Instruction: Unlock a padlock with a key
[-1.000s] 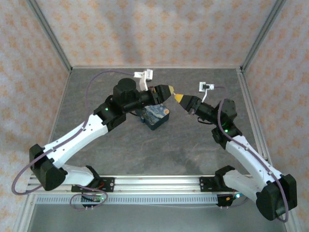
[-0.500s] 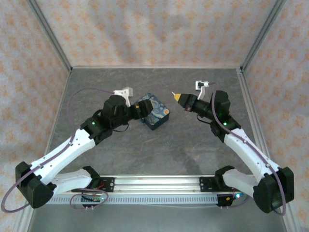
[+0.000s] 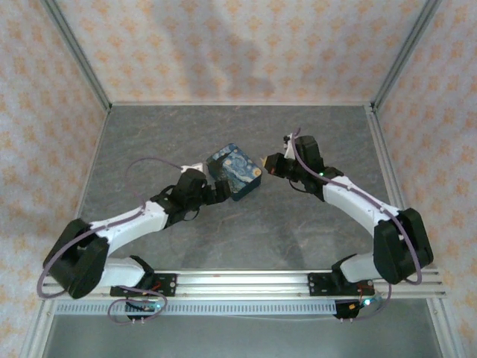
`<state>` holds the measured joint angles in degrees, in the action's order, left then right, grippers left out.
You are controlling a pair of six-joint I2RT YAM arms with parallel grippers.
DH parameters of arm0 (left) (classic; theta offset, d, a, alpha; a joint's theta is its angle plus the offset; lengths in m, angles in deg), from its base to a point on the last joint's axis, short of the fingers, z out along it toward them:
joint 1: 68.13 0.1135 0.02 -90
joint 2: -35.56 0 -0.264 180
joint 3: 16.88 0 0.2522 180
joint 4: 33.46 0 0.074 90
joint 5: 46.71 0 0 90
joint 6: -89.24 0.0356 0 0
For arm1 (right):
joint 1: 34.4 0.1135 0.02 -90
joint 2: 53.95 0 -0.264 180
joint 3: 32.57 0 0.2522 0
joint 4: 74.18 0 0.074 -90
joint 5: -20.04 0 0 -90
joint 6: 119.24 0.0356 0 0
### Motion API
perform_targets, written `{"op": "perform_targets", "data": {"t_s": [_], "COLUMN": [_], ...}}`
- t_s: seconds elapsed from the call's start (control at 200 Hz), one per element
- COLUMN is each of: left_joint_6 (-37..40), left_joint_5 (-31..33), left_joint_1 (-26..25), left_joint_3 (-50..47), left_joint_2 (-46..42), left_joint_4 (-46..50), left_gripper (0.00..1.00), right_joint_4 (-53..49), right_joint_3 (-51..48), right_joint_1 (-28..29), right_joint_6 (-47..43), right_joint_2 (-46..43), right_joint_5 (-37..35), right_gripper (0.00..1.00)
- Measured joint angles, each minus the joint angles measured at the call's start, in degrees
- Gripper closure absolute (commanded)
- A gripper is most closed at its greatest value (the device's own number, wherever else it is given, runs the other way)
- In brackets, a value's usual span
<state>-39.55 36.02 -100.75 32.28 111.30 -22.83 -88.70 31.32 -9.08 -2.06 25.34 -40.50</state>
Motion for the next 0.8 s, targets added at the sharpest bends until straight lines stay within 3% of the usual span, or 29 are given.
{"op": "perform_targets", "data": {"t_s": [0.195,0.39,0.631,0.801], "left_joint_6": [1.8,3.2,5.3,6.4], "left_joint_5": [-0.7,-0.1,4.9,7.8], "left_joint_1": [0.4,1.6,7.1,11.4], "left_joint_3": [0.2,3.1,8.8,20.3], "left_joint_2": [7.5,8.6,5.9,12.2], "left_joint_4": [-7.4,-8.3,-3.8,1.0], "left_gripper": [0.0,0.0,0.0,0.06], "right_joint_4": [0.7,1.6,2.4,3.2], "right_joint_3": [-2.2,-3.0,-4.7,-4.9], "right_joint_1": [0.0,0.6,0.9,1.7], "right_joint_6": [1.5,4.9,7.8,9.1], "right_joint_2": [1.7,5.2,5.7,7.8], "right_joint_5": [-4.5,-9.6,-13.8,-14.7], "right_gripper": [1.0,1.0,1.0,1.0]}}
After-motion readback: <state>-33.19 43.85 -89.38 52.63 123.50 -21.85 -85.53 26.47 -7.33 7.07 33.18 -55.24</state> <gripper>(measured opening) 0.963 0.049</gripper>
